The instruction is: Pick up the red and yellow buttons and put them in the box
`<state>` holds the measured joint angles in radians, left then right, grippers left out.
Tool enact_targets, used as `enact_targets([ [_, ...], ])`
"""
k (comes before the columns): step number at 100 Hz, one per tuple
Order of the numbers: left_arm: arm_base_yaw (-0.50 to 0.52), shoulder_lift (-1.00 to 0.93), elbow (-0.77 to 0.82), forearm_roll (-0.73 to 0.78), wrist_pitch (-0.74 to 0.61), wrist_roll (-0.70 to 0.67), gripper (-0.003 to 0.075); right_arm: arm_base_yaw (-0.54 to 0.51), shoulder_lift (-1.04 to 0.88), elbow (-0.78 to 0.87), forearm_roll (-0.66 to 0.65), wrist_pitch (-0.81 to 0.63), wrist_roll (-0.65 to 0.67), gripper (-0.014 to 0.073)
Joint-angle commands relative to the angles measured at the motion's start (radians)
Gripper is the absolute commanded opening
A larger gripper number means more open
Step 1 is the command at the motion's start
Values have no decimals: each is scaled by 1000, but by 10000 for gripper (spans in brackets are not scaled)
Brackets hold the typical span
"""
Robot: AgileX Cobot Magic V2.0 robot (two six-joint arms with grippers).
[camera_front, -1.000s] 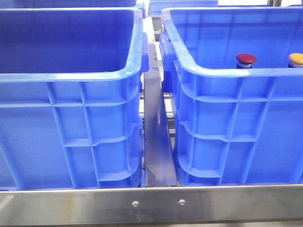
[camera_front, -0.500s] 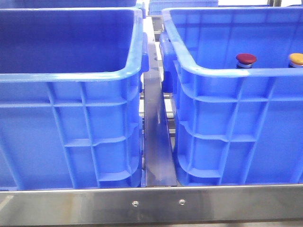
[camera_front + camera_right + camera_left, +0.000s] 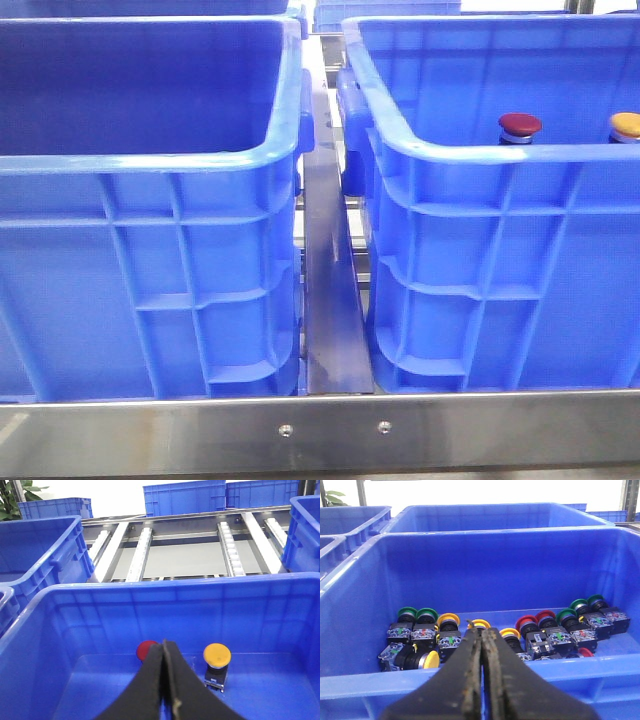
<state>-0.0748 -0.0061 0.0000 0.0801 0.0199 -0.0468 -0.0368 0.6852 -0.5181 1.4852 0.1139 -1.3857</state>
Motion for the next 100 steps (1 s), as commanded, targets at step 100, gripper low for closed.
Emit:
enact_targets([
  [100, 2, -28, 46, -6, -83, 2, -19, 36, -536, 291, -1409, -114, 1396, -69],
])
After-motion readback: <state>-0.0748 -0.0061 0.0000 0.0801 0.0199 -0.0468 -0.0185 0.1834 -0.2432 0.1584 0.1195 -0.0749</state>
